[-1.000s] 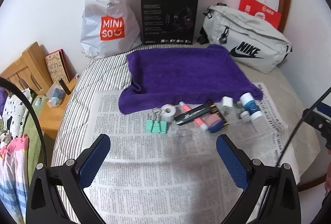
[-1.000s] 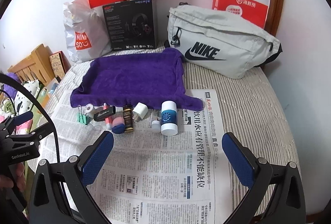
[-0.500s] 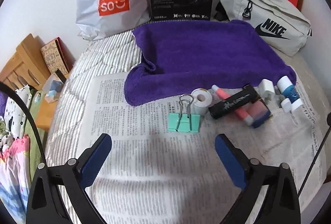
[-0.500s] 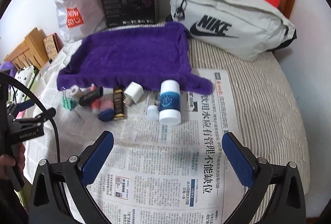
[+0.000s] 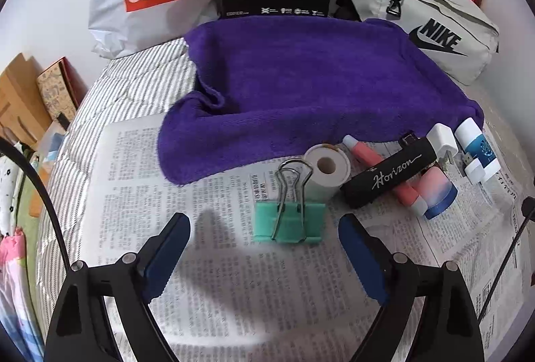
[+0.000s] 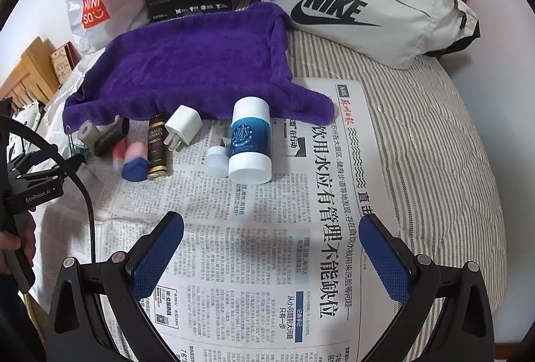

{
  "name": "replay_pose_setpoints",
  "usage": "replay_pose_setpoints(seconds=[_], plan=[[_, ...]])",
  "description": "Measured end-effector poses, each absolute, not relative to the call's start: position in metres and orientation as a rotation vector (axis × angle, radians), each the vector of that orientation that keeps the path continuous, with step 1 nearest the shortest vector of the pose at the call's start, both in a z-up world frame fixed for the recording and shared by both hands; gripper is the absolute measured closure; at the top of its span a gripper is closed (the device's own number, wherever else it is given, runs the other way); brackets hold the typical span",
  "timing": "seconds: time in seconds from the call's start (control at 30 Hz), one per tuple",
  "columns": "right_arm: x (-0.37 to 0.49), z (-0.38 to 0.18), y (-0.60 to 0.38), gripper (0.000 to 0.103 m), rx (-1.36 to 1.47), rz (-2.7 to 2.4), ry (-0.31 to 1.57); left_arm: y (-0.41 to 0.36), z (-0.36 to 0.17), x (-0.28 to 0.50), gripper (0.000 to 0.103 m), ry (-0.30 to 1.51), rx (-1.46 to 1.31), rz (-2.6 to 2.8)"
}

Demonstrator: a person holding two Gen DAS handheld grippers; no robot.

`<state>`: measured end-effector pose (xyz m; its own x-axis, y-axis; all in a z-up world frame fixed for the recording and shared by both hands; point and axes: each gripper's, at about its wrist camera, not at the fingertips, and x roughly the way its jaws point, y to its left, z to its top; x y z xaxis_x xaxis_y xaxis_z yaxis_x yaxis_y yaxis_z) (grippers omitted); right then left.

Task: Organize rigid objects
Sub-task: 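Grasp the green binder clip with the left tool while the right tool grasps the blue-white bottle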

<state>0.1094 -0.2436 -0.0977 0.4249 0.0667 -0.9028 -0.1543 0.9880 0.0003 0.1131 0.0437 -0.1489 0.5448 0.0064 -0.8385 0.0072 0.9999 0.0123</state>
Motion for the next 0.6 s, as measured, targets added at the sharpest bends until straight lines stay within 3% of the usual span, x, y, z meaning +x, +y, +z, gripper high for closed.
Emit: replay_pose_setpoints(seconds=[0.2,0.23,0.37,0.43,0.6], plan=[[0.113,-0.106,-0.236,0.0,-0.11,0.144,1.146,0.042,-0.156,0.116,0.028,0.992,0.027,-0.022],[0.113,-0.107,-0.235,0.0,-0.111,0.146,1.15,0.043,-0.156,0.115,0.036,0.986,0.029,-0.025],[0.114,-0.11,-0.236,0.0,-0.106,0.143,1.149,0.043,-0.154,0.115,0.05,0.975,0.033,-0.043],[0.115,-0.11,-0.239,0.0,-0.096,0.141,1.143,0.042,-0.153,0.114,0.064,0.972,0.034,-0.058],[0.128,-0.112,-0.251,0.0,-0.045,0.122,1.107,0.043,-0.154,0.11,0.064,0.96,0.019,-0.053]])
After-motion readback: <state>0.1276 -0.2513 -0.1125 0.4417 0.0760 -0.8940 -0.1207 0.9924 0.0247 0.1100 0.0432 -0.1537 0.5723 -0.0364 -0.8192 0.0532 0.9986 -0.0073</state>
